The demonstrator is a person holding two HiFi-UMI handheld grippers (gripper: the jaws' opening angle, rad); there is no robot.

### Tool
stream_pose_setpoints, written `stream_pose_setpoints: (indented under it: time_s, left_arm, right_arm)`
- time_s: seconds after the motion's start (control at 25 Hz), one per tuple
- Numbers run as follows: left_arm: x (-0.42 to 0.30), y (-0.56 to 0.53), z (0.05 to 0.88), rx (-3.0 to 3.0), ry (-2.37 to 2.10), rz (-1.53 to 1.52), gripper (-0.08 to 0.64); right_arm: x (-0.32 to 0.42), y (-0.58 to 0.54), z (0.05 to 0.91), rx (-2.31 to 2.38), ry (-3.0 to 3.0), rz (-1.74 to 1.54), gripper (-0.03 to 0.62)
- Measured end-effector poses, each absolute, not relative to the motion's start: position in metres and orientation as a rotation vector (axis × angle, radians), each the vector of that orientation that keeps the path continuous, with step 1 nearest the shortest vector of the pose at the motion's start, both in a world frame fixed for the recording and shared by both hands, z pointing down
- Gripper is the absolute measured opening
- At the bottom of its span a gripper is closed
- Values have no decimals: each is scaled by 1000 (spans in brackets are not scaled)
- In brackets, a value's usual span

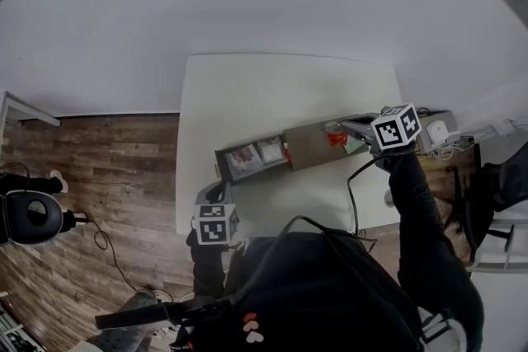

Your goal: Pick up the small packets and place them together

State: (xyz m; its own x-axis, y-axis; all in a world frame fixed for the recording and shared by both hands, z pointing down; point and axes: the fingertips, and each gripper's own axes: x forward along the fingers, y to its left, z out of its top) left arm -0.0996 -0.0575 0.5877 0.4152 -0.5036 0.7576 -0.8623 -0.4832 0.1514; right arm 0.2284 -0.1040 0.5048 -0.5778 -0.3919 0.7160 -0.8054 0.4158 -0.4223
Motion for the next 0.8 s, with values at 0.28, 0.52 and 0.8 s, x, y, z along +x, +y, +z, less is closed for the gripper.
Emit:
stream_pose_setpoints:
  time_s: [0.28,0.52,0.8]
  left_arm:
    - [-99,-57,588,2142,-1172,888,0]
    - [-99,-57,586,2128,-1176,885,1]
    - [-100,-55,587,2125,-1179,887,1]
  right_arm:
    - [258,-100,524,1083,-2133,1192,3]
    - [275,-99,538,1119,-2081,1184,3]
    - [291,-103,549,1185,-2030,1148,3]
